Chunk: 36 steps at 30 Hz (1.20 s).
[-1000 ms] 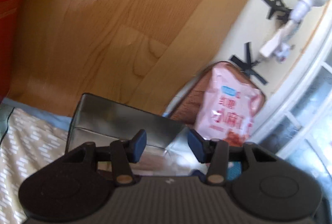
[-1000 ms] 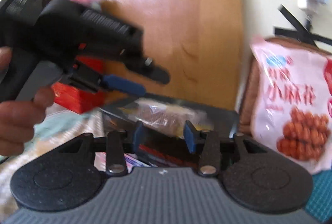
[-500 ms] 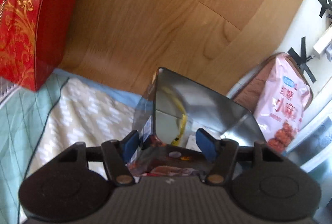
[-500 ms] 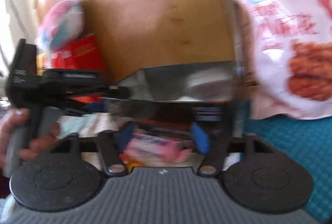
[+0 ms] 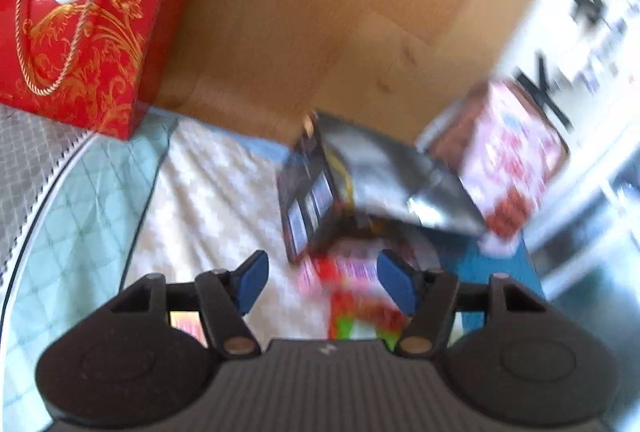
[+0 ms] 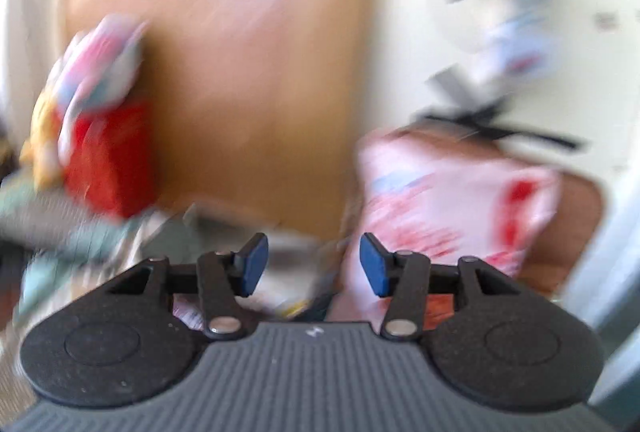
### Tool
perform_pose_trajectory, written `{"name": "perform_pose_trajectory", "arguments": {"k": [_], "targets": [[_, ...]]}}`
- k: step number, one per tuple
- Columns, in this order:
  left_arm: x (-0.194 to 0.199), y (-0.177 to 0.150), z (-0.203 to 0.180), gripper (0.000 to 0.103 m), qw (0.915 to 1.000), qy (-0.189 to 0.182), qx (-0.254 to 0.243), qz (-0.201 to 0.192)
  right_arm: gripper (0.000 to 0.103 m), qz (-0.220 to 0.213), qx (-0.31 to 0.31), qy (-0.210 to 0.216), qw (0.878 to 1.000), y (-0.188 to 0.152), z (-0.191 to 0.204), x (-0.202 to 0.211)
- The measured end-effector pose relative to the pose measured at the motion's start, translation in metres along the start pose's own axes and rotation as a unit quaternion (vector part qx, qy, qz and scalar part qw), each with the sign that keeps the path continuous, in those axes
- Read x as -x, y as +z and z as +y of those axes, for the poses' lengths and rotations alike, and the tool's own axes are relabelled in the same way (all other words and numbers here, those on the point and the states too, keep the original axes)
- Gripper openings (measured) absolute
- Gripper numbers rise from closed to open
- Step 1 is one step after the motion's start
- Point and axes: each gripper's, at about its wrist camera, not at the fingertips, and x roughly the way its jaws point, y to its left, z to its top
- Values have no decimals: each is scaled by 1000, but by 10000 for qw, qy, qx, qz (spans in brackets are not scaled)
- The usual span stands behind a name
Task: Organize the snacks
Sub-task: 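Grasp the yellow peanut candy packet with the left gripper, release into black box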
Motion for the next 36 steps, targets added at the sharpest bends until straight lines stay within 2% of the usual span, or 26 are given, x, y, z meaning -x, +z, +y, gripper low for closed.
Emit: {"name": "perform_pose_trajectory", "arguments": {"k": [2, 4, 7, 8, 10, 11, 13, 15, 17, 20, 23, 26, 27, 31, 34, 36], "targets": [[12, -17, -5, 61, 9993, -310, -58, 208, 55, -64, -432, 323, 9985, 21, -30, 33], [24, -39, -13, 59, 9955, -879, -42, 357, 55, -161, -688, 575, 9958, 23, -43, 58], [29, -67, -31, 58, 9847, -1654, -22, 541, 55, 279, -657, 953, 9929, -3, -30, 46], [26, -74, -37, 57, 9830, -1732, -25, 606, 54, 536, -585, 1090, 9909, -21, -19, 33], [18, -85, -46, 57, 9857, -1557, -60, 640, 54, 953, -418, 1405, 9846, -56, 10, 6], [13, -88, -48, 57, 9893, -1311, -32, 639, 54, 1117, -379, 1597, 9801, -73, 24, -14], [1, -90, -43, 61, 9925, -987, 280, 665, 54, 1358, -546, 1862, 9715, -94, 44, -50], [-5, -93, -32, 64, 9916, -872, 663, 685, 54, 1480, -861, 2051, 9636, -105, 53, -87], [-12, -94, -27, 64, 9888, -911, 913, 749, 55, 1515, -1107, 2130, 9588, -115, 57, -111], [-20, -96, -29, 59, 9868, -968, 1010, 815, 54, 1973, -1609, 2296, 9394, -133, 51, -146], [-24, -99, -29, 57, 9877, -989, 924, 777, 54, 1995, -1743, 2679, 9263, -143, 49, -129], [-21, -103, -21, 60, 9854, -1194, 920, 786, 54, 1855, -1607, 3102, 9185, -151, 50, -86], [-20, -104, -18, 60, 9841, -1282, 954, 778, 53, 1794, -1519, 3213, 9173, -155, 50, -72], [-14, -107, -10, 60, 9810, -1412, 1028, 842, 55, 1465, -767, 3272, 9304, -161, 58, -22], [-8, -103, -17, 65, 9835, -1363, 890, 793, 57, 1315, -100, 2855, 9493, -159, 54, -16], [-9, -99, -26, 69, 9862, -1288, 757, 716, 63, 1254, 124, 2629, 9565, -155, 54, -23]]}}
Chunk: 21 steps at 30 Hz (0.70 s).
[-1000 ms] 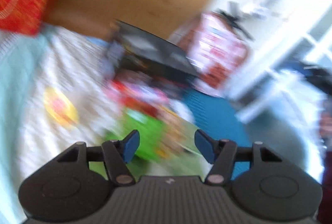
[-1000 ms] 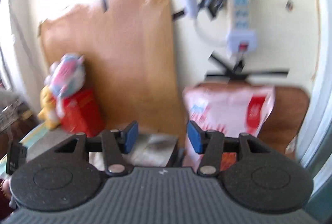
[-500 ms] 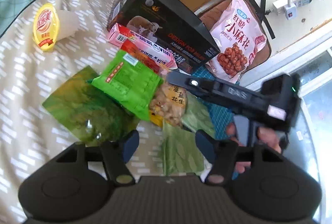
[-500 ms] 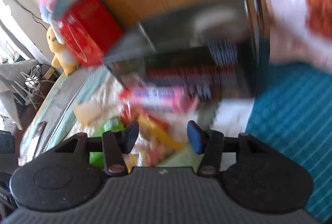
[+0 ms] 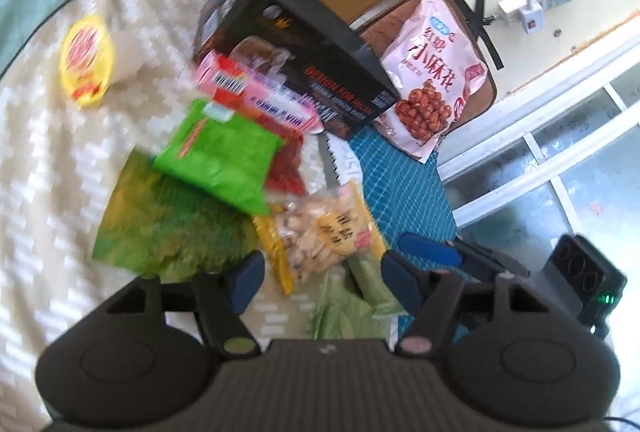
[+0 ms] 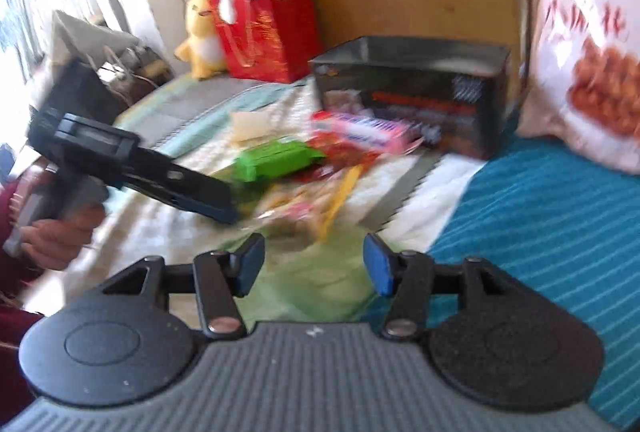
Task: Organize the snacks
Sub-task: 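Grasp the yellow peanut candy packet with the left gripper, release into black box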
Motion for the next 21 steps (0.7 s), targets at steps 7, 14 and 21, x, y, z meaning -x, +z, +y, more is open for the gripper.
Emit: {"name": "perform_pose_trajectory", "arguments": {"k": [7, 14, 21], "targets": [[-22, 8, -2, 49, 9996, 260, 6, 88, 58, 332, 56, 86, 9994, 10, -7, -48], [-8, 38, -23, 33, 9995, -98, -274, 147, 33, -80, 448, -207, 9988, 30, 11, -27], [-7, 122, -60, 33, 9938, 10, -896, -653, 32, -1127, 91, -598, 9918, 101, -21, -21]]}}
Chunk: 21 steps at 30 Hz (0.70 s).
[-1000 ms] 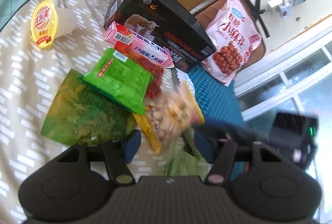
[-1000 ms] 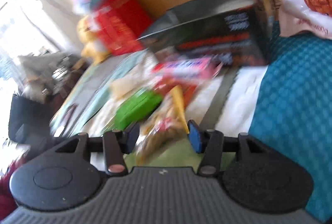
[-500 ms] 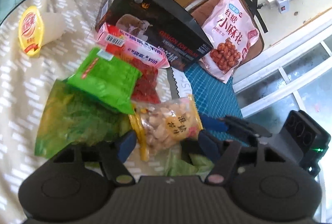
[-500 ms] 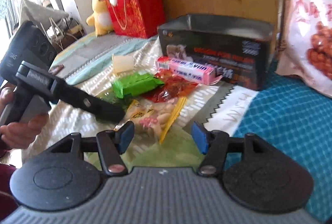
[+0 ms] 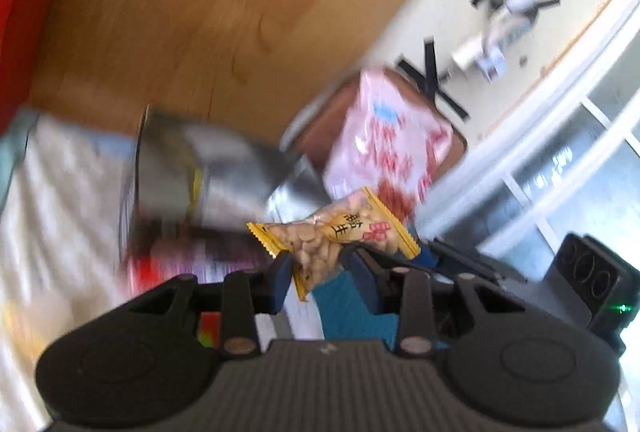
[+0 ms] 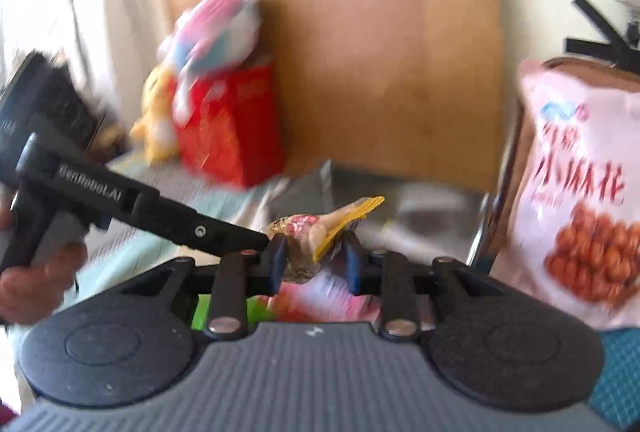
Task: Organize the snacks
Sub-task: 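Grasp the yellow peanut candy packet with the left gripper, release into black box, then grasp the red snack packet with the left gripper, release into black box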
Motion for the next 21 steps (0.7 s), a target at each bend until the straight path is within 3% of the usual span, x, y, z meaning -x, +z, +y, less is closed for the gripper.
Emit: {"name": "perform_pose_trajectory", "arguments": {"k": [3, 8, 11, 14, 17, 19, 21], "targets": [[-19, 25, 12, 33, 9998, 127, 43, -112, 32, -178, -300, -188, 9992, 13, -20, -26], [-49, 31, 35, 38, 9989, 458, 123, -27, 36, 106, -513, -488, 9974, 4, -33, -70], [-44, 25, 48, 47, 9989, 417, 231, -22, 55, 131, -478, -799, 9956, -5, -31, -74], [-17, 14, 57, 49, 9990, 312, 246, -205, 56, -16, -434, -995, 9941, -8, -26, -59], [14, -6, 69, 51, 9991, 306, 106, -271, 55, -184, -598, -762, 9951, -17, -24, -33], [23, -23, 75, 51, 9987, 474, 110, -151, 55, -39, -832, -344, 9959, -26, -23, -26], [26, -40, 82, 51, 9983, 571, 113, -40, 46, 289, -1133, -66, 9931, -39, -24, -26]]}}
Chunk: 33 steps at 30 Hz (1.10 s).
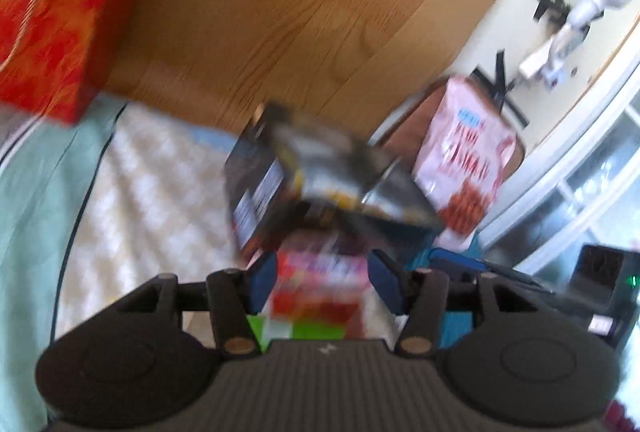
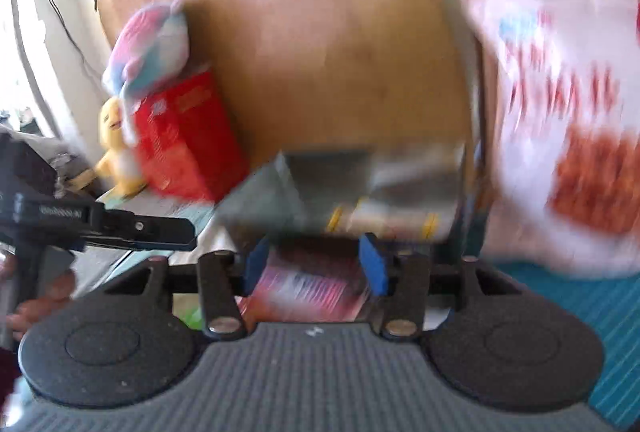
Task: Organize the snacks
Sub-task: 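Grasp the red snack packet with the left gripper, release into black box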
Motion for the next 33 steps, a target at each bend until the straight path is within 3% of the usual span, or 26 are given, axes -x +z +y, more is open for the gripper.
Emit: {"name": "perform_pose_trajectory", "arguments": {"k": [1, 3, 6, 9, 11, 14, 19, 20, 23, 24, 27, 30, 31, 33], "targets": [[-3, -7, 2, 51, 9999, 84, 12, 109, 36, 198, -107, 28, 9997, -6, -1, -6], [-10, -21, 8, 50, 9989, 232, 76, 407, 30, 498, -324, -3, 9982, -19, -5, -18], [-6, -41, 3, 49, 9984, 120, 24, 561, 30, 749, -839, 89, 9936, -31, -13, -35], [4, -60, -12, 48, 9957, -245, -205, 867, 30, 966, -1116, 232, 9888, -39, -14, -45], [11, -74, -27, 49, 9902, -438, -599, 1182, 30, 1066, -1172, 435, 9864, -44, -9, -41], [26, -75, -34, 52, 9870, -511, -918, 1218, 30, 1165, -1019, 771, 9849, -47, 3, -29], [34, -29, 1, 55, 9975, -353, 6, 617, 34, 985, -376, 431, 9935, -48, 18, -8], [29, -22, 7, 55, 9976, -308, 185, 593, 37, 972, -276, 344, 9943, -48, 19, -7], [8, -12, 20, 58, 9960, -140, 459, 750, 58, 980, 140, 211, 9949, -50, 26, -11], [1, -12, 23, 60, 9951, -149, 506, 837, 58, 1000, 347, 175, 9942, -51, 30, -13], [-13, -18, 27, 69, 9924, -470, 711, 882, 56, 1348, 479, 352, 9891, -51, 33, -34], [-21, -19, 29, 69, 9885, -719, 1032, 838, 56, 1195, 427, 469, 9908, -52, 36, -43], [-22, -20, 27, 67, 9885, -723, 1054, 805, 56, 1137, 374, 453, 9918, -51, 36, -46], [-29, -22, 23, 46, 9886, -690, 1031, 858, 56, 1038, 454, 369, 9929, -52, 41, -50]]}}
